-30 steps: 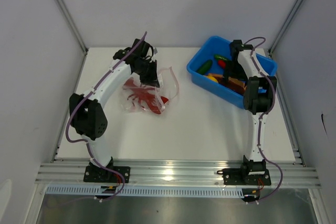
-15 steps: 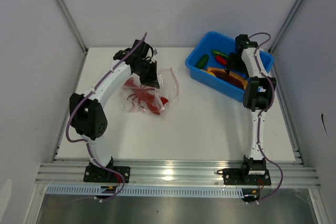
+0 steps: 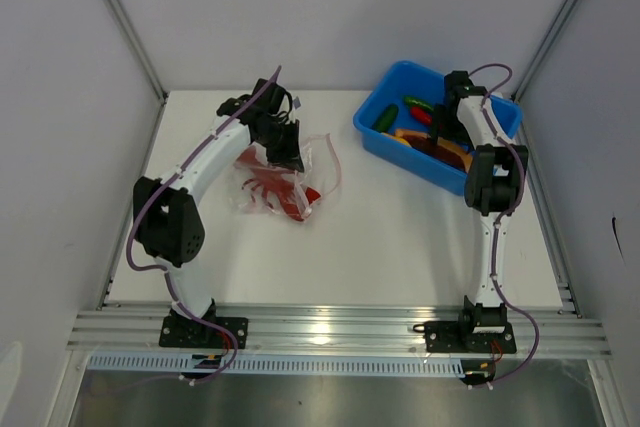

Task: Place the food in the zip-top bag and seal the zipper
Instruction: Pick up the fake bread from the bin.

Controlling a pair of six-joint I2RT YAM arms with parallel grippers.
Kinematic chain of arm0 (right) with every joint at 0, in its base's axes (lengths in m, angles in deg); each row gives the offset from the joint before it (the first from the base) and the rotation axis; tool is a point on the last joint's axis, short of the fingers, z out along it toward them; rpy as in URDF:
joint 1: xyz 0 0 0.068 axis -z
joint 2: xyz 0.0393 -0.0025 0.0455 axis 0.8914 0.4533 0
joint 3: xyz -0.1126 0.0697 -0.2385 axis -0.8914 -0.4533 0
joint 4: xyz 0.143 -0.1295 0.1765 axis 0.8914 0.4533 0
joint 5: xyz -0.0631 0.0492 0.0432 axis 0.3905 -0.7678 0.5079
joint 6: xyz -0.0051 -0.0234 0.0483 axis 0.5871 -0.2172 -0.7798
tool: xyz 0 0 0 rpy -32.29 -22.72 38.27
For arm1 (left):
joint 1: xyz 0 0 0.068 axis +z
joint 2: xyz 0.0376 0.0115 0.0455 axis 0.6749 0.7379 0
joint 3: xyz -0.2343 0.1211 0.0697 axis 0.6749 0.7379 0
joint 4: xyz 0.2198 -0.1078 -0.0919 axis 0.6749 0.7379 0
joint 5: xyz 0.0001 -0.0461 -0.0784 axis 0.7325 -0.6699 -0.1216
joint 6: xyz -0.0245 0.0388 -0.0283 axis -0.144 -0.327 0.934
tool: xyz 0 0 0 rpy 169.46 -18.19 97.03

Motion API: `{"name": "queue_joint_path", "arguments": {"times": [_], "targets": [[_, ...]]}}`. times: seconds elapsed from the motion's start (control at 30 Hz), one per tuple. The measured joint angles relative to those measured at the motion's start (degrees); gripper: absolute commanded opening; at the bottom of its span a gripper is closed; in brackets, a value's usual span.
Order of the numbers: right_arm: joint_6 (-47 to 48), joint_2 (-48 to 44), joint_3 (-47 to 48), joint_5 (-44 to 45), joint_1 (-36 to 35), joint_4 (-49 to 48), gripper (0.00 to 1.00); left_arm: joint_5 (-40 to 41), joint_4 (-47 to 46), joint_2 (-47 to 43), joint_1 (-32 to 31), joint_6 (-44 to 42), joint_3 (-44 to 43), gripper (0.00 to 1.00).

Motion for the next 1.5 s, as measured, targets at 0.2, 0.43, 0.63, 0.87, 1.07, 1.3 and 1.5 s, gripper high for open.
{"name": "queue_joint_path", "arguments": {"times": [0.2,0.43,0.63,0.87,1.07,1.3,1.5], "targets": [[1.0,-3.5,-5.4,1.9,-0.5,-3.5,0.99,-0.1,0.0,0.0,0.4,-0.2,0.0,0.0],[2.8,-3.7,-4.1,-1.9,1.3,-2.5,1.0,-1.0,-0.8,0.0,0.8,-0.2,0.9,0.01],[5.6,-3.8,-5.9,-11.0,5.1,-4.2,0.99,-2.6,-3.5,0.0,0.8,0.3,6.0,0.01],[9.6,-3.8,-7.3,-20.3,7.0,-6.0,0.88,-3.8,-6.4,-1.2,0.8,0.8,10.6,0.01],[11.5,-3.9,-8.8,-21.3,6.0,-6.0,0.3,-3.9,-6.7,-3.1,1.1,0.8,10.8,0.01],[12.4,-4.2,-8.4,-21.8,3.9,-5.9,0.0,-4.3,-6.8,-3.8,1.7,0.8,10.8,0.01],[10.7,-2.9,-3.7,-21.7,2.1,-4.5,0.0,-4.3,-6.2,-3.8,1.8,0.8,10.3,0.0]]}}
